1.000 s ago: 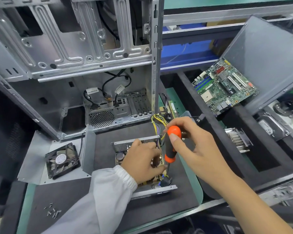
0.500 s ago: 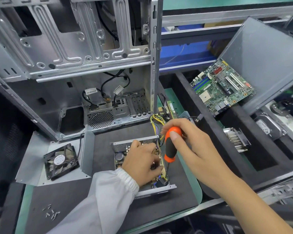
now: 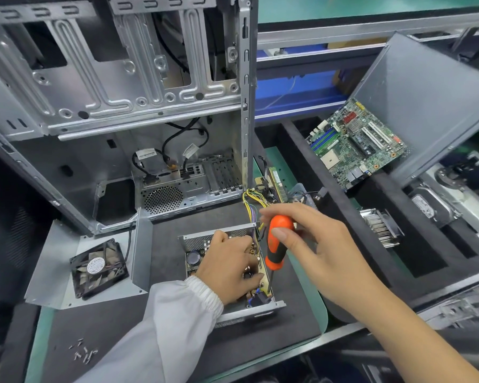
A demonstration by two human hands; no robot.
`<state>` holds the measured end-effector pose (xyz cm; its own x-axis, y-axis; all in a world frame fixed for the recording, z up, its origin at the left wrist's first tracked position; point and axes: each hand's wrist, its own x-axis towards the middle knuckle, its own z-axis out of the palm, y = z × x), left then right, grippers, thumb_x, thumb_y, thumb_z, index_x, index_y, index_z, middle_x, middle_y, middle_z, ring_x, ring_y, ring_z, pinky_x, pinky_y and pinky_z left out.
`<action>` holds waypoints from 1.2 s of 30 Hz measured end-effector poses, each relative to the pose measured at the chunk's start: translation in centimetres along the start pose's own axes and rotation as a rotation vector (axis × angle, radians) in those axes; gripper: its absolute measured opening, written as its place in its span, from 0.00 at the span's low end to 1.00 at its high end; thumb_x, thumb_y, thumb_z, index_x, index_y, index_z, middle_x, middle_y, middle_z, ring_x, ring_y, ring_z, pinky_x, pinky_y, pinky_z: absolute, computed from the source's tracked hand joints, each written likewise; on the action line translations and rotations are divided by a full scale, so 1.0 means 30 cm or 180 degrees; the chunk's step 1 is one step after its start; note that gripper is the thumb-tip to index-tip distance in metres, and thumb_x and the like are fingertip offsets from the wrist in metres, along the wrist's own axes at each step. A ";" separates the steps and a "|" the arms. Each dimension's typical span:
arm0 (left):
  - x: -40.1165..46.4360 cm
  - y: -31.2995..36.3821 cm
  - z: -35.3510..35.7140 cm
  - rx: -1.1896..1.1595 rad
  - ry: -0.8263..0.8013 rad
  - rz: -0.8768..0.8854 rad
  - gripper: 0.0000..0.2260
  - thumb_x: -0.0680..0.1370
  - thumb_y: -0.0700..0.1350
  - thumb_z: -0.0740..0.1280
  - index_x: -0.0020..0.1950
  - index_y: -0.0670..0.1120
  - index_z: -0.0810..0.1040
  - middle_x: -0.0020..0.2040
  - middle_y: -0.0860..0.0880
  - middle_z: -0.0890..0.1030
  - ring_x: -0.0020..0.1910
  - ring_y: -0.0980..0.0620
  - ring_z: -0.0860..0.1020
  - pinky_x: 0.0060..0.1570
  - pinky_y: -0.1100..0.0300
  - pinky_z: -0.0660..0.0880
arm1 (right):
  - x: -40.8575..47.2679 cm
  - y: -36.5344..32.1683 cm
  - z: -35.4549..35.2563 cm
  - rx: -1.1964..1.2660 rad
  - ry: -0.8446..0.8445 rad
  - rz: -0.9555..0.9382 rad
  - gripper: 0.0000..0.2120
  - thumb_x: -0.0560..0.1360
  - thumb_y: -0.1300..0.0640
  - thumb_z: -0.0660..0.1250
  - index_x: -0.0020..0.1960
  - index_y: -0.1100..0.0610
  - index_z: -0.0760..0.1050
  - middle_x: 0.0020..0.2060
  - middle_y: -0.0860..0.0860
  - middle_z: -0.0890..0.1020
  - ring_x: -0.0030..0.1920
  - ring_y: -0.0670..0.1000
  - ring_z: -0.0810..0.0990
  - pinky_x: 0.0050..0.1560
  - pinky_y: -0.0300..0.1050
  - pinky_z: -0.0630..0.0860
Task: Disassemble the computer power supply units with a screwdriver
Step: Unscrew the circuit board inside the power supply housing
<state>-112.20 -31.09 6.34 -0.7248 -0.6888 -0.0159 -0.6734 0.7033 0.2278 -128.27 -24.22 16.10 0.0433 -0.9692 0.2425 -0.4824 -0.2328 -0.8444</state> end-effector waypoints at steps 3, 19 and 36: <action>0.001 0.000 0.000 -0.0066 0.0085 -0.0017 0.14 0.76 0.59 0.63 0.44 0.52 0.82 0.41 0.54 0.65 0.41 0.55 0.62 0.45 0.57 0.51 | -0.013 -0.001 0.000 0.0091 -0.0289 0.0131 0.08 0.82 0.59 0.59 0.58 0.53 0.75 0.45 0.40 0.77 0.50 0.47 0.78 0.52 0.41 0.73; -0.001 -0.007 0.006 -0.0050 0.0241 -0.0021 0.11 0.75 0.55 0.64 0.37 0.51 0.78 0.45 0.53 0.74 0.46 0.52 0.71 0.43 0.56 0.50 | 0.056 -0.044 0.016 -0.0818 0.0003 0.0098 0.22 0.73 0.57 0.72 0.66 0.46 0.74 0.43 0.43 0.74 0.49 0.46 0.73 0.53 0.33 0.67; -0.025 -0.067 0.001 0.0030 0.0242 -0.0278 0.12 0.74 0.57 0.60 0.44 0.51 0.79 0.46 0.56 0.75 0.48 0.57 0.71 0.47 0.57 0.58 | 0.079 -0.040 0.095 -0.0319 -0.0512 0.0284 0.08 0.77 0.55 0.64 0.53 0.49 0.66 0.44 0.45 0.77 0.43 0.46 0.76 0.45 0.44 0.74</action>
<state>-110.31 -31.97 5.87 -0.6505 -0.7586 0.0387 -0.7350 0.6415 0.2196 -125.11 -26.46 16.33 0.1316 -0.9878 0.0827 -0.5749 -0.1440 -0.8054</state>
